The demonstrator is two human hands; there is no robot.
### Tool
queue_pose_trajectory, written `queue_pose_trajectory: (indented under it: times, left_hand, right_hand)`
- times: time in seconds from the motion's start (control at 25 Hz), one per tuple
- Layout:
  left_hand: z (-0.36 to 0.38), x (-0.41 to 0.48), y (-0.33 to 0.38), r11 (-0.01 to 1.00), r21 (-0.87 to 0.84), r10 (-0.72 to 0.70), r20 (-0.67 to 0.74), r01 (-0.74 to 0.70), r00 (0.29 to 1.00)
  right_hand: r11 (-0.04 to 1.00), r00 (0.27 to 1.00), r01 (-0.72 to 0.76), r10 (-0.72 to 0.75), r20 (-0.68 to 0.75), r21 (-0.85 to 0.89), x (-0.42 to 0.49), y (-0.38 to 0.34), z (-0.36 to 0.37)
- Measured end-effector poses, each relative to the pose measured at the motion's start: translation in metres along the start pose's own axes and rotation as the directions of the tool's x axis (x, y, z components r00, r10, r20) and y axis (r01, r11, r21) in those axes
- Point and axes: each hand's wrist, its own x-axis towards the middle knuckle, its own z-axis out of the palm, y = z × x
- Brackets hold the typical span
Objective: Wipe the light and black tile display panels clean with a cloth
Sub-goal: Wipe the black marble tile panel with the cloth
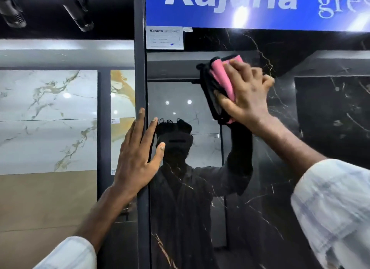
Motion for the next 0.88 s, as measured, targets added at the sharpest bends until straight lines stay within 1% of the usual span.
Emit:
queue_pose_trajectory:
  times: [0.04, 0.08, 0.12, 0.16, 0.2, 0.24, 0.28, 0.32, 0.36, 0.4, 0.44, 0.48, 0.52, 0.56, 0.6, 0.64, 0.68, 0.72, 0.76, 0.8, 0.84, 0.88]
  left_hand:
    - [0.001, -0.002, 0.001, 1.000, -0.005, -0.002, -0.005, 0.002, 1.000]
    - [0.001, -0.005, 0.003, 1.000, -0.007, -0.002, -0.010, 0.002, 1.000]
    - [0.002, -0.006, 0.004, 1.000, -0.007, -0.003, -0.011, 0.003, 1.000]
    - [0.001, -0.008, 0.005, 1.000, -0.006, -0.001, -0.007, 0.001, 1.000]
    - [0.000, -0.009, 0.005, 1.000, -0.006, 0.003, -0.003, -0.003, 1.000]
    - [0.000, -0.010, 0.006, 1.000, -0.007, 0.004, 0.000, -0.004, 1.000]
    - [0.001, -0.012, 0.007, 1.000, -0.003, -0.001, 0.002, 0.001, 1.000]
    - [0.002, -0.016, 0.008, 1.000, 0.011, -0.007, 0.005, 0.007, 1.000]
    - [0.004, -0.021, 0.010, 0.999, 0.032, -0.010, 0.007, 0.010, 1.000]
    - [0.005, -0.027, 0.012, 0.998, 0.058, -0.006, 0.006, 0.006, 1.000]
    - [0.006, -0.032, 0.013, 0.996, 0.084, -0.002, 0.007, 0.001, 1.000]
    - [0.006, -0.038, 0.015, 0.994, 0.106, -0.003, 0.022, 0.000, 1.000]
    - [0.005, -0.045, 0.015, 0.993, 0.114, 0.002, 0.048, -0.007, 0.999]
    - [0.004, -0.054, 0.014, 0.994, 0.108, 0.012, 0.069, -0.019, 0.998]
    - [0.004, -0.062, 0.013, 0.994, 0.110, 0.019, 0.073, -0.027, 0.997]
    - [0.004, -0.072, 0.013, 0.991, 0.127, 0.021, 0.062, -0.029, 0.998]
    - [0.004, -0.080, 0.011, 0.988, 0.153, 0.015, 0.044, -0.022, 0.999]
    - [0.004, -0.089, 0.011, 0.986, 0.167, -0.004, 0.027, -0.001, 1.000]
    - [0.004, -0.097, 0.012, 0.987, 0.159, -0.040, 0.016, 0.037, 0.999]
    - [0.005, -0.104, 0.012, 0.987, 0.137, -0.089, 0.015, 0.086, 0.996]
    - [0.006, -0.115, 0.014, 0.986, 0.105, -0.137, 0.027, 0.133, 0.990]
    - [0.007, -0.127, 0.015, 0.985, 0.059, -0.168, 0.049, 0.165, 0.985]
  right_hand:
    - [0.994, 0.995, 0.097, -0.097, 0.002, -0.039, -0.017, -0.008, 0.006]
    - [0.947, 0.946, 0.320, -0.318, 0.060, -0.031, -0.035, -0.015, 0.008]
    - [0.854, 0.845, 0.520, -0.516, 0.141, 0.008, -0.045, -0.013, 0.004]
    - [0.787, 0.770, 0.615, -0.613, 0.178, 0.047, -0.044, -0.004, -0.005]
    - [0.810, 0.794, 0.584, -0.584, 0.170, 0.051, -0.039, 0.009, -0.010]
    - [0.906, 0.898, 0.423, -0.421, 0.128, 0.011, -0.034, 0.018, -0.013]
    - [0.978, 0.977, 0.202, -0.198, 0.078, -0.044, -0.035, 0.019, -0.014]
    - [0.995, 0.998, 0.052, -0.049, 0.030, -0.088, -0.046, 0.011, -0.013]
    - [0.995, 1.000, 0.014, -0.013, 0.016, -0.098, -0.067, -0.005, -0.007]
    - [0.993, 0.995, 0.097, -0.096, 0.015, -0.074, -0.097, -0.027, -0.001]
    - [0.966, 0.965, 0.258, -0.257, 0.046, -0.016, -0.130, -0.048, 0.000]
    - [0.913, 0.907, 0.407, -0.409, 0.105, 0.043, -0.160, -0.064, -0.004]
    - [0.859, 0.848, 0.501, -0.511, 0.140, 0.103, -0.184, -0.071, -0.008]
    - [0.829, 0.811, 0.542, -0.559, 0.171, 0.139, -0.197, -0.071, -0.013]
    - [0.816, 0.794, 0.558, -0.578, 0.191, 0.151, -0.198, -0.064, -0.015]
    - [0.825, 0.802, 0.547, -0.566, 0.194, 0.144, -0.189, -0.052, -0.014]
    - [0.856, 0.836, 0.505, -0.517, 0.182, 0.112, -0.174, -0.038, -0.012]
    - [0.910, 0.898, 0.411, -0.414, 0.147, 0.054, -0.158, -0.023, -0.013]
    - [0.967, 0.962, 0.256, -0.256, 0.097, 0.008, -0.143, -0.011, -0.015]
    - [0.997, 0.995, 0.081, -0.080, 0.051, -0.011, -0.136, -0.007, -0.016]
    - [0.998, 0.998, -0.056, 0.056, 0.007, -0.006, -0.139, -0.013, -0.016]
    - [0.993, 0.993, -0.117, 0.118, -0.018, 0.013, -0.156, -0.027, -0.014]
